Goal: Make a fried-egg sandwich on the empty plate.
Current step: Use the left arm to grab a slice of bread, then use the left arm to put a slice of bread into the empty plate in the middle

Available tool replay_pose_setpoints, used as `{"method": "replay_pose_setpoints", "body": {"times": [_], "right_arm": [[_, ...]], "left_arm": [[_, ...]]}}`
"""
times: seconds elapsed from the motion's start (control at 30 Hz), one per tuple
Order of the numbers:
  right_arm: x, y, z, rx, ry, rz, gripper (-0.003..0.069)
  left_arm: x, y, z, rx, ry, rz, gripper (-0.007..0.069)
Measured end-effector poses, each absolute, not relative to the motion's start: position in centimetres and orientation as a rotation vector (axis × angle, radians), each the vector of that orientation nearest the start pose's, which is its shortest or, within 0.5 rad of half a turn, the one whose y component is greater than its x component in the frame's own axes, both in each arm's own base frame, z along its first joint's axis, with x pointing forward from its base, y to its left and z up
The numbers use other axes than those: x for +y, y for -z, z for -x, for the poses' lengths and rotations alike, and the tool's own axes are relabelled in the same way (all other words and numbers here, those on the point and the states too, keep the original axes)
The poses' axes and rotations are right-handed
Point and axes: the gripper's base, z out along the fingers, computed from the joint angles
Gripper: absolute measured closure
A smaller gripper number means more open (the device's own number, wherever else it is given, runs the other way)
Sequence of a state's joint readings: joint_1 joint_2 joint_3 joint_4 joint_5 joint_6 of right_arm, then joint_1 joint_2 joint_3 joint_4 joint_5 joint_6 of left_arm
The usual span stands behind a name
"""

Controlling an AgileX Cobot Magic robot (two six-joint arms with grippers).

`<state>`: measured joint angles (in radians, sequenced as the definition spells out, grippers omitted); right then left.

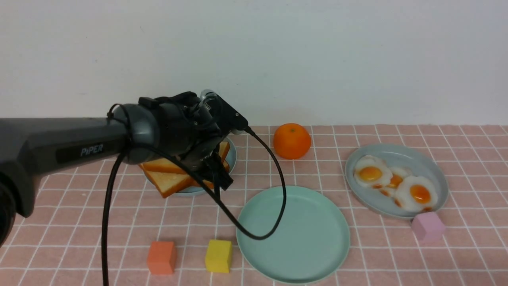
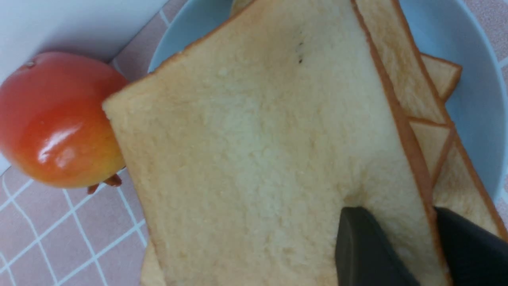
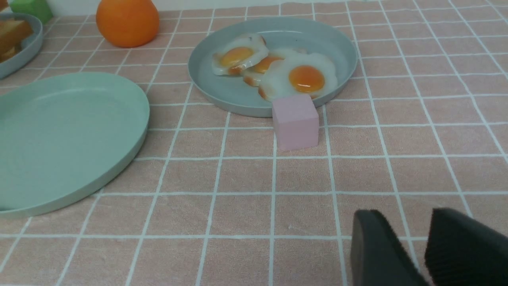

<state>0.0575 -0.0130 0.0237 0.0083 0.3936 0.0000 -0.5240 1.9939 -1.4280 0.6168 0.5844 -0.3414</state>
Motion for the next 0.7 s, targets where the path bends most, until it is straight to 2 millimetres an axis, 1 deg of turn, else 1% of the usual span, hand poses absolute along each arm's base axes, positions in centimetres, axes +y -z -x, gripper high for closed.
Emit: {"method": "replay_pose_setpoints", "body": {"times": [0.03,0.1,0.17,0.23,0.27,0.3,0.37,0.4,0.43,0.5,0.53,0.57,0.6,0.67,0.7], "right_arm": [[0.3,-17.1,-5.2,1.888,-0.048,0.049,0.0419],[0.3,-17.1,-5.2,1.888,-0.048,0.049,0.0419],[0.3,-17.1,-5.2,1.888,-0.048,0.049,0.0419],[0.3,-17.1,-5.2,1.888,-0.048,0.049,0.0419],[0.3,-17.1,-5.2,1.888,-0.048,0.049,0.0419],[0.3,-17.1,-5.2,1.888,-0.048,0.049,0.0419],[0.3,-17.1,-5.2,1.888,-0.048,0.049,0.0419],[0.3,-17.1,-5.2,1.888,-0.048,0.049,0.0419],[0.3,-17.1,-5.2,1.888,-0.048,0.049,0.0419],[0.3,-17.1,-5.2,1.888,-0.048,0.049,0.0419],[0.3,-17.1,-5.2,1.888,-0.048,0.049,0.0419],[0.3,-17.1,-5.2,1.888,-0.048,0.049,0.0419],[0.3,-17.1,-5.2,1.888,-0.048,0.049,0.0419],[0.3,-17.1,-5.2,1.888,-0.048,0.049,0.0419],[0.3,-17.1,-5.2,1.888,-0.048,0.049,0.0419]], "left_arm": [[-19.1,-19.8,-38.9,2.375,-0.273,-0.753,0.0396],[-19.0,-21.3,-38.4,2.369,-0.259,-0.717,0.0396],[-18.9,-22.0,-38.2,2.365,-0.247,-0.701,0.0398],[-18.7,-23.9,-37.7,2.342,-0.211,-0.66,0.0407],[-18.7,-24.2,-37.6,2.338,-0.208,-0.656,0.0408],[-18.5,-25.6,-37.1,2.32,-0.193,-0.634,0.0419],[-18.4,-26.5,-36.7,2.312,-0.185,-0.619,0.0427],[-18.4,-26.6,-36.6,2.311,-0.183,-0.618,0.0428],[-18.3,-27.7,-36.0,2.313,-0.162,-0.594,0.0429],[-18.4,-28.8,-34.8,2.335,-0.123,-0.567,0.043],[-19.2,-29.2,-33.6,2.36,-0.064,-0.557,0.043],[-19.3,-29.3,-33.4,2.364,-0.055,-0.558,0.043],[-20.5,-29.4,-31.7,2.384,0.011,-0.586,0.043],[-23.1,-28.4,-28.8,2.388,0.079,-0.733,0.043],[-24.0,-27.8,-27.7,2.385,0.09,-0.799,0.043]]}}
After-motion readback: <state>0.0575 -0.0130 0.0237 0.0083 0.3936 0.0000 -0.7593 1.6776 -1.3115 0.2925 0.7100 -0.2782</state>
